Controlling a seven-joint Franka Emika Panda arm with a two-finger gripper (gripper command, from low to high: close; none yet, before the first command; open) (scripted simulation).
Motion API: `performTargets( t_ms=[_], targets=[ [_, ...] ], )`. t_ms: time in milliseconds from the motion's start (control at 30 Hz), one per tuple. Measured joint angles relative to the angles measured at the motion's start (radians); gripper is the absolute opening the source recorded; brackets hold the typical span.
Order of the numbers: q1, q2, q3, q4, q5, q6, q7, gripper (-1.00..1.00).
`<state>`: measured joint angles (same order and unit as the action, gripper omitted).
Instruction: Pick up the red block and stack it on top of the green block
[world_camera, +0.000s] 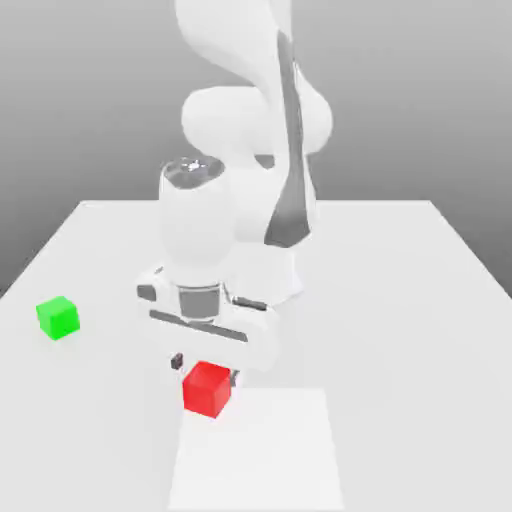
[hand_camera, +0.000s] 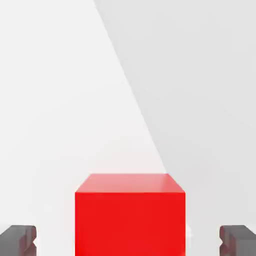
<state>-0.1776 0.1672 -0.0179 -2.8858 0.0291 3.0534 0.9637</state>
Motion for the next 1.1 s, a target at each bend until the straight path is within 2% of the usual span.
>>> performTargets(
  t_ms=[33, 267, 533, 1100],
  targets=[
    [-0.004, 0.018, 0.004, 0.002, 0.002, 0.016, -0.002, -1.00],
    [-0.006, 0.014, 0.006, 0.002, -0.003, 0.013, 0.003, -1.00],
    [-0.014, -0.244, -0.011, -0.033, -0.037, -0.211, 0.025, -1.00],
    [-0.468, -0.319, -0.399, 0.054, -0.169, -0.363, 0.007, -1.00]
  ],
)
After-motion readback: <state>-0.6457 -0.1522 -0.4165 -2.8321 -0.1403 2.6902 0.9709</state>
